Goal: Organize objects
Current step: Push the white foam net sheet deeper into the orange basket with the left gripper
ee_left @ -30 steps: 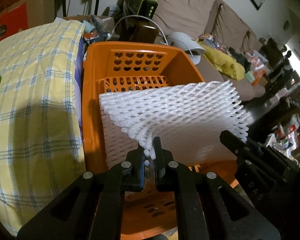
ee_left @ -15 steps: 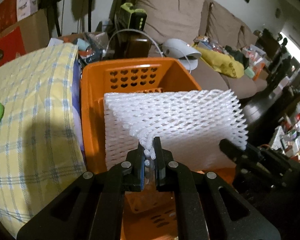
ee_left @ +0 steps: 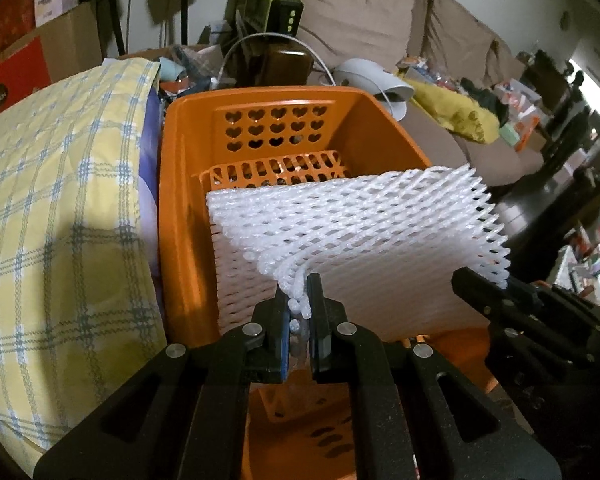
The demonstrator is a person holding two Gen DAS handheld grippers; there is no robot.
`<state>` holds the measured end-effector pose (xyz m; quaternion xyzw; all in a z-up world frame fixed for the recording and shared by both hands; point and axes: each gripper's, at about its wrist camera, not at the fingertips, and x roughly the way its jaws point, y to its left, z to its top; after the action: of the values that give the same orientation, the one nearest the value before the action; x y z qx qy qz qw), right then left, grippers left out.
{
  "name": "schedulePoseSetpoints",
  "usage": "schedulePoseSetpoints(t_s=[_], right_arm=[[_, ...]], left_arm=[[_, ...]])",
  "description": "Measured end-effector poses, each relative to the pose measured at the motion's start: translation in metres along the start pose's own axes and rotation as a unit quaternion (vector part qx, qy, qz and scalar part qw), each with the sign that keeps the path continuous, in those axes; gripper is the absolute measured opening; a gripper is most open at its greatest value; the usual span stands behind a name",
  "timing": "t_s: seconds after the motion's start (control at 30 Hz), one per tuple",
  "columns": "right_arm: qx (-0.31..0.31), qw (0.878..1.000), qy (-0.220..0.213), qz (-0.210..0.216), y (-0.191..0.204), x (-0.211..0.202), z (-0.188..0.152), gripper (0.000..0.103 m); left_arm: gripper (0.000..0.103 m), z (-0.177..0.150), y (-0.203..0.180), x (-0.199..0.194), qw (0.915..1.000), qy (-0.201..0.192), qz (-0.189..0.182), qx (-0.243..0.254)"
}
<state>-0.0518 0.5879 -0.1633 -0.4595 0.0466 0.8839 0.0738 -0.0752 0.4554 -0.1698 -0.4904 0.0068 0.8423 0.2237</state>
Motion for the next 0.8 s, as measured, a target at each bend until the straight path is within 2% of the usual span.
schedulePoseSetpoints(t_s=[0.8], right_arm=[[0.000, 0.999, 0.031, 0.008, 0.001, 0.025, -0.008, 0.020]], left_arm=[[0.007, -0.009, 0.005, 0.019, 0.9997, 0.019, 0.014, 0.004]])
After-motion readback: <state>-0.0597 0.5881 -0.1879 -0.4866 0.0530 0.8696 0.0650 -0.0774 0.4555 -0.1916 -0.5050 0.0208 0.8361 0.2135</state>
